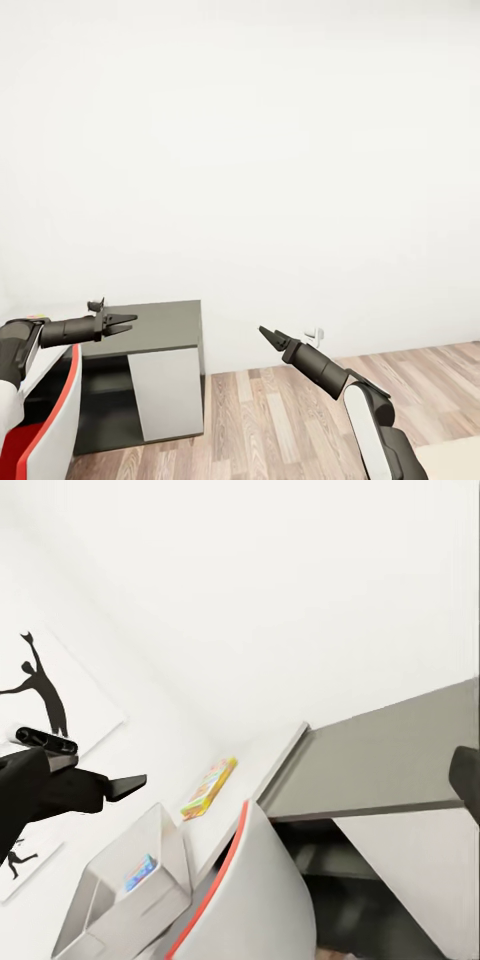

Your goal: Put all the toys in the child's room - the three board games (two on the bed and one on the table), the two jigsaw puzzles on the table, and the tennis ball on the table - inside the toy box on the table in the child's room.

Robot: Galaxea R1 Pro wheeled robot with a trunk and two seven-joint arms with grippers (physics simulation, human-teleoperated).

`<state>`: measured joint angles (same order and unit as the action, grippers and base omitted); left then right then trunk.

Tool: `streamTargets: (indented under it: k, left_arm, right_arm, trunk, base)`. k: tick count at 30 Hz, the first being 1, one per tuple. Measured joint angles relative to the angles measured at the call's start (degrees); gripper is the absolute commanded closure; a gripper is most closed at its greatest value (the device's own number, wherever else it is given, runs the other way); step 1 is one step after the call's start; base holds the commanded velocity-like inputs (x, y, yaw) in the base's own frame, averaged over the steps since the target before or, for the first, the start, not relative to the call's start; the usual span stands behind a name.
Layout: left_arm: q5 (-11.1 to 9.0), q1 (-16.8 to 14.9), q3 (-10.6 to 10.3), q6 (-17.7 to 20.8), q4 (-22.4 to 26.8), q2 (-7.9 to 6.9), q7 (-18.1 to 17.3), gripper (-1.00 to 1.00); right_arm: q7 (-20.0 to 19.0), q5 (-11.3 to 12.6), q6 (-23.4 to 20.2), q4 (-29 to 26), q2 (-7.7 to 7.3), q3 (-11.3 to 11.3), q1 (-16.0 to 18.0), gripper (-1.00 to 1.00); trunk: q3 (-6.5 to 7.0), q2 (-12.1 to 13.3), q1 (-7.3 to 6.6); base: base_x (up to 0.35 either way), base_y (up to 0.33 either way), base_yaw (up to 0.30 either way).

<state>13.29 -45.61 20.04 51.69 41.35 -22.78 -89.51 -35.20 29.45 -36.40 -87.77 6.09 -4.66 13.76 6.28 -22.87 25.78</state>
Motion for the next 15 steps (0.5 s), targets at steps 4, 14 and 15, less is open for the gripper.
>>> streamTargets:
  k: [4,14,15]
  left_arm:
    - [0.00,0.00,0.00,0.00,0.00,0.00,0.00,-1.00]
    - [0.00,-0.01,0.00,0.00,0.00,0.07,0.00,-1.00]
    - [0.00,-0.01,0.00,0.00,-0.01,0.07,0.00,-1.00]
  right_arm:
    - [0.00,0.00,0.00,0.01,0.00,0.02,0.00,-1.00]
    - [0.00,0.01,0.00,0.22,0.00,-0.05,0.00,-1.00]
    - [0.00,0.01,0.00,0.23,0.00,-0.05,0.00,-1.00]
  trunk:
    - [-0.05,0.00,0.00]
    - [-0.16,0.00,0.00]
    - [-0.18,0.00,0.01]
  base:
    - [-0.140,0.000,-0.275]
    - [-0.166,0.000,-0.275]
    - [-0.189,0.000,-0.275]
